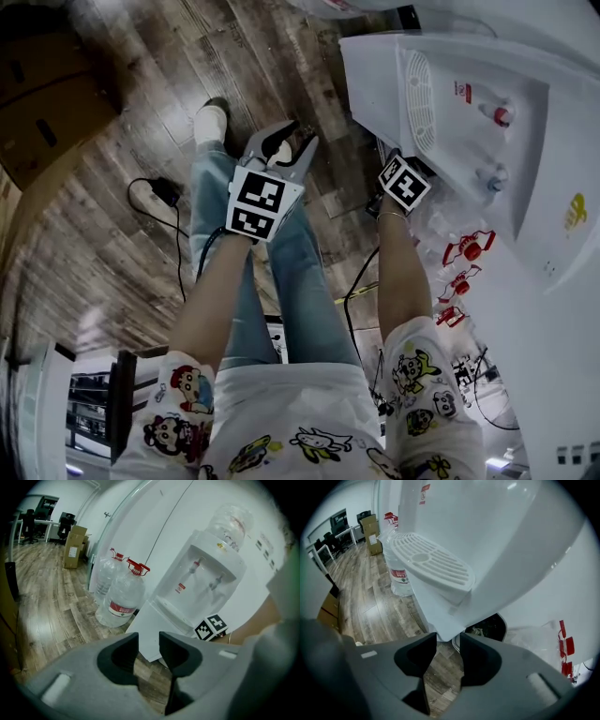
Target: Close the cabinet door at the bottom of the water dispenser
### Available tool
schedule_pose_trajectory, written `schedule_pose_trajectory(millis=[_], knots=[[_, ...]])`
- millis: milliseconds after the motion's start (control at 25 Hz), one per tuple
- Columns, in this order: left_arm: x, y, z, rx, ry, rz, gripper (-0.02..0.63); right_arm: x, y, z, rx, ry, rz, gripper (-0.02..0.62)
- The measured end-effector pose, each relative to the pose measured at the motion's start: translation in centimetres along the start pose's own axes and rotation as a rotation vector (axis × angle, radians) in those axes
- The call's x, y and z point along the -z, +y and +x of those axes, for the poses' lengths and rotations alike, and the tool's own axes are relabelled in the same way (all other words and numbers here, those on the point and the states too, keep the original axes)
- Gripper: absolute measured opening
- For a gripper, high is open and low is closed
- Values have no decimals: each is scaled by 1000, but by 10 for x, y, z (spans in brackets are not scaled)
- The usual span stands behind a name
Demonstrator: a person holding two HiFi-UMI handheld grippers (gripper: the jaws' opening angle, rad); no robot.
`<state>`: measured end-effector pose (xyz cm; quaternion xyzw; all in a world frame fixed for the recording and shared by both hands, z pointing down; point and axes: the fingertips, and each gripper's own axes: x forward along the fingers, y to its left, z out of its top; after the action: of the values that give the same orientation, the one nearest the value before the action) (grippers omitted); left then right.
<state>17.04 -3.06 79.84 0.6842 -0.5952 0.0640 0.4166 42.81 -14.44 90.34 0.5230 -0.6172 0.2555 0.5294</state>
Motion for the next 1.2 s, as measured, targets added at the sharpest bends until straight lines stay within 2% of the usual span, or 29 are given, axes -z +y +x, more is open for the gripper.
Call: schedule_pose_trajectory(millis=[200, 400, 760, 960, 1200], knots=[[4, -3, 0, -1, -5, -2, 137, -8, -12, 4, 18, -19, -16, 158], [10, 2, -3, -12, -9, -14, 137, -12, -26, 9, 53, -42, 20, 119], [4, 15, -10, -36, -20, -24, 137, -9, -17, 6, 47, -24, 10, 126], [-21, 16, -19, -20, -19, -15, 137, -11, 6, -22, 7, -11, 15, 132], [-89, 11, -43, 19, -29, 50, 137, -45, 64, -81, -121, -77, -20, 133]])
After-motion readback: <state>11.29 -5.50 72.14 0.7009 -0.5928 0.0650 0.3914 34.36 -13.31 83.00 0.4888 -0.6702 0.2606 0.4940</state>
